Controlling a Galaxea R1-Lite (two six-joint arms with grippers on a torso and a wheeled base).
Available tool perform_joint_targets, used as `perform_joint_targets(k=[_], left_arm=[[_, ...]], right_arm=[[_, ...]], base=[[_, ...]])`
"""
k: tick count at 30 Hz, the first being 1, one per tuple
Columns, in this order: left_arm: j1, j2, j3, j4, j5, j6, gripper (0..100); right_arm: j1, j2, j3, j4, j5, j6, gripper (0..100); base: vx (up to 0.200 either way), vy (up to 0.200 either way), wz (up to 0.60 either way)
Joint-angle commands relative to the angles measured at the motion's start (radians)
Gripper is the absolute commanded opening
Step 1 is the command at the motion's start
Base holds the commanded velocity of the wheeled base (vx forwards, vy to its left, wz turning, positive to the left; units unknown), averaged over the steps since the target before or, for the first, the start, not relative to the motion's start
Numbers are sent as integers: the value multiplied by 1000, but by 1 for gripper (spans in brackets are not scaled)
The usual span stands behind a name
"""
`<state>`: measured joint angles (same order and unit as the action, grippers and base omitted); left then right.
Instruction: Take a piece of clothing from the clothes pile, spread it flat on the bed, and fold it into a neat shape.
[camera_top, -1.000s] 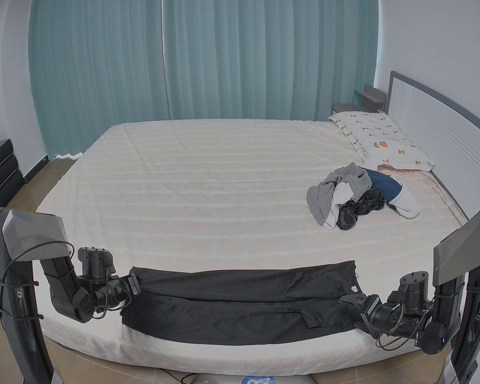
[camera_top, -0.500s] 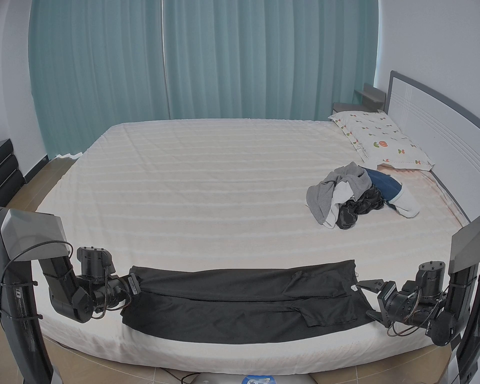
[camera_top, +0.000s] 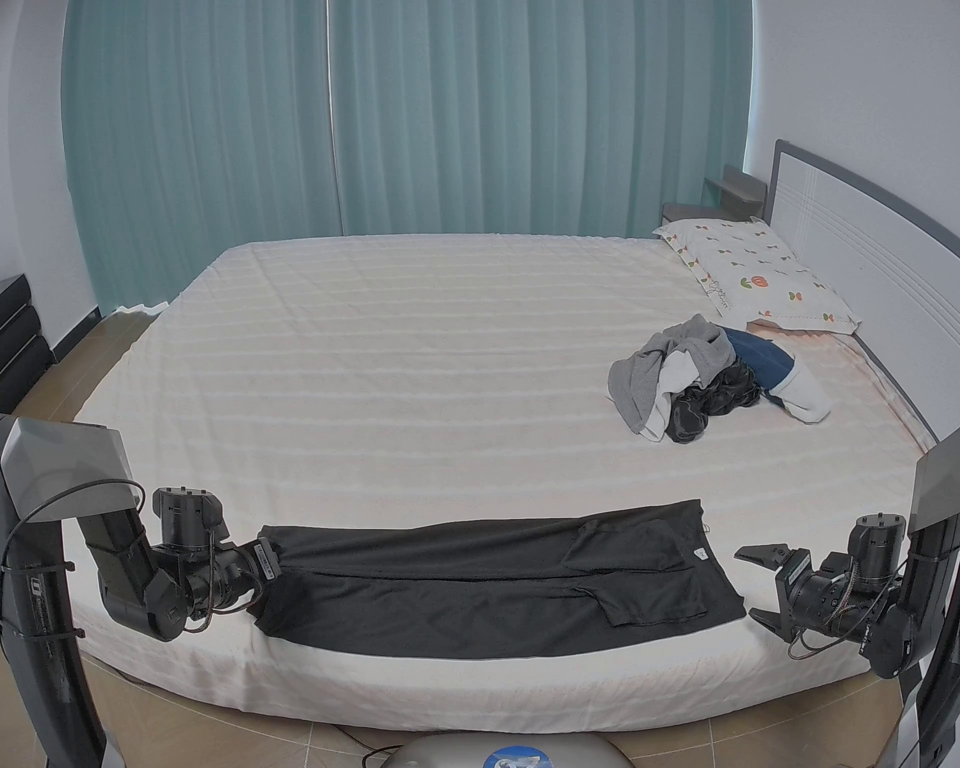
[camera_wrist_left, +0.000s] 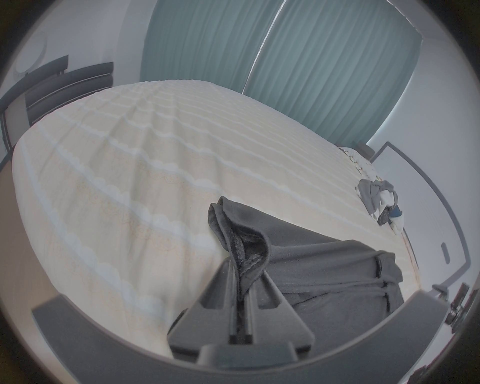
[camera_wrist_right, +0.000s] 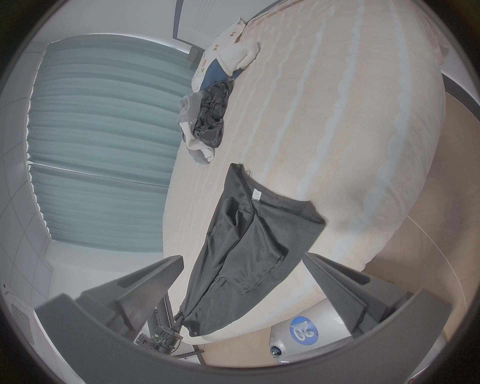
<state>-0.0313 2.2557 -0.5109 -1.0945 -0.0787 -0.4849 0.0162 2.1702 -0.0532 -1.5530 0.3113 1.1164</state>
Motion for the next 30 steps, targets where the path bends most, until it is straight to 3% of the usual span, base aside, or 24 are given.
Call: perform_joint_targets(k=[1,13,30], left_arm=[[-9,-30,-41,1,0,-118,0],[-124,-58,-40,-1,2,-258,0],[-260,-170,-58,28,68,-288,0]], right_arm=[[-5,60,-20,-12,-1,-3,100],[2,74,-27,-12,-4,-6,100],[7,76,-20,-12,-8,-10,100]], base=[[0,0,0],[0,0,0],[0,-200,0]])
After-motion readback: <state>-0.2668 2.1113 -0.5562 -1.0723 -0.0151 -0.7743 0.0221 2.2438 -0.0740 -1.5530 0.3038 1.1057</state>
